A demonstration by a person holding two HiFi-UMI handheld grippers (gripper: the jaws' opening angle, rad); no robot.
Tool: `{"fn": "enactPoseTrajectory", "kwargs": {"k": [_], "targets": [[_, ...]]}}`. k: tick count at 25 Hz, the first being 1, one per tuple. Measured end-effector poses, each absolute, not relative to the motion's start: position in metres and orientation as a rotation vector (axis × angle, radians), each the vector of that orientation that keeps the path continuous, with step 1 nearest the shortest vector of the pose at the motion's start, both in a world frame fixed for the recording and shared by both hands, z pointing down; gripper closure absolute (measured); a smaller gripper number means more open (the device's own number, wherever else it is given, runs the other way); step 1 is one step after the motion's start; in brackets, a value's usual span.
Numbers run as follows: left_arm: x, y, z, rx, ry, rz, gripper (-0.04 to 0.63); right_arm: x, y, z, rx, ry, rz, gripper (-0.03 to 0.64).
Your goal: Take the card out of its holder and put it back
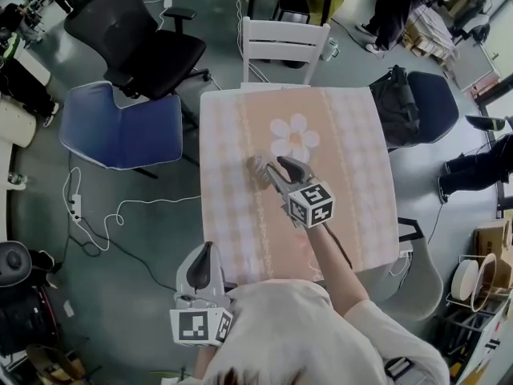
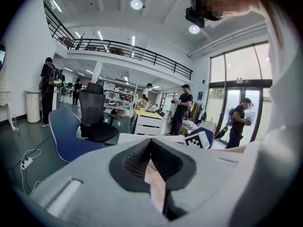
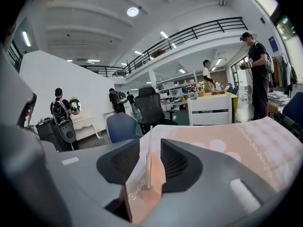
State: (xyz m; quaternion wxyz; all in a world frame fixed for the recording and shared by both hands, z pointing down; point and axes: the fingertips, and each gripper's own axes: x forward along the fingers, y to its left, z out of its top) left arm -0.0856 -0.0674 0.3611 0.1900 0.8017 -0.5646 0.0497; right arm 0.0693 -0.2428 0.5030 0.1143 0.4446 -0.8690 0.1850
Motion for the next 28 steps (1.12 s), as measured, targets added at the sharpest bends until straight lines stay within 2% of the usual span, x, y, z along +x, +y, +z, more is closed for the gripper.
{"fn": "enactPoseTrajectory", "kwargs": {"k": [4,10,28], "targets": [[-0.084,-0.068,0.363,2.251,-1.582,0.141,0.595,0.066,-0.245,0.515,1.291,-2.534,0.556,0.505],[-0.086,-0.070,0.365,2.241,-1.585,0.145,0.595,0.063,-0.247,0.526,1.290,-2.507,0.554,0.595],[-0.090,-0.069,0.365,2.241,-1.596,0.144,0.595,0.065,-0.248,0.519,1.315,-2.531,0.596,0.601]]}}
